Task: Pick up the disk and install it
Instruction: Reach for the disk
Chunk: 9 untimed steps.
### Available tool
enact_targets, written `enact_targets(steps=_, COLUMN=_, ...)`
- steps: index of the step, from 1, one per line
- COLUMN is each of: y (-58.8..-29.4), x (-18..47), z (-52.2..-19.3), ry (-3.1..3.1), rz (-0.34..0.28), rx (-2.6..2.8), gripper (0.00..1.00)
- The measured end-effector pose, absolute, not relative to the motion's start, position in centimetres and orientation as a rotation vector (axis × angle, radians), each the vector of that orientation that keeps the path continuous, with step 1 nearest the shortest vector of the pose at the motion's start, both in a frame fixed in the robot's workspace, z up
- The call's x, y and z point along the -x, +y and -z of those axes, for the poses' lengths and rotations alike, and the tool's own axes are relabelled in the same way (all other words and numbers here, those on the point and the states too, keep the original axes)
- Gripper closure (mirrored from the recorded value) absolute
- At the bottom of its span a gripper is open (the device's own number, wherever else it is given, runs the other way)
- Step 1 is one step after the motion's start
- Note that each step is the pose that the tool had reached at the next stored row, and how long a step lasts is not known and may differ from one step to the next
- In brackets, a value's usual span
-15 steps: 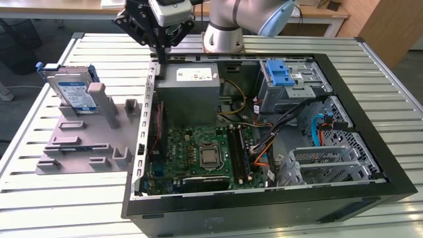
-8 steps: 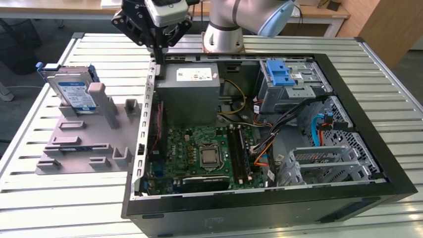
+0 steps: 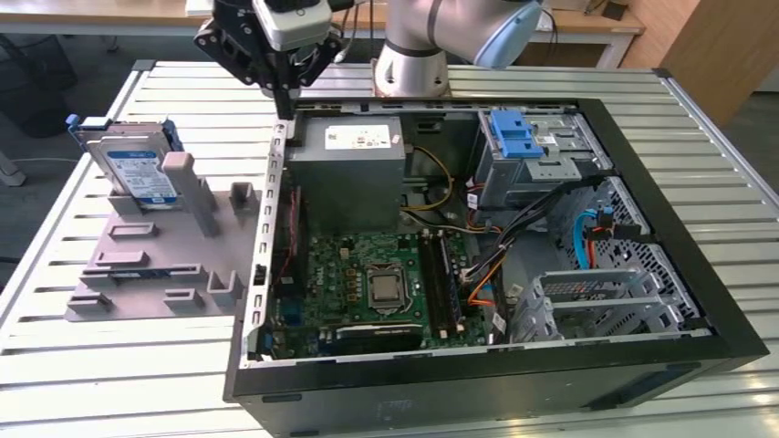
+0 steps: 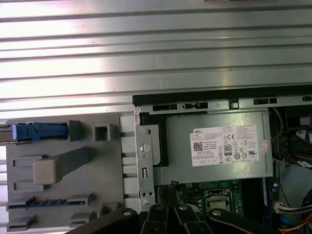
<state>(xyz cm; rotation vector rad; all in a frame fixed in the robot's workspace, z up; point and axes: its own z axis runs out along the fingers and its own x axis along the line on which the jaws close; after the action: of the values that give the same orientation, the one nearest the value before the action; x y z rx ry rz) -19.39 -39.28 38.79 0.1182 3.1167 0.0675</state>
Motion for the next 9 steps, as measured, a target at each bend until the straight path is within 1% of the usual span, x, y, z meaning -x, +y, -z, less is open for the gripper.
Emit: enact_targets(steps=9, y=-39.25, x=20.03, z=-38.72, ry=3.117, rz=-0.068, rx=-0.118, gripper=0.89)
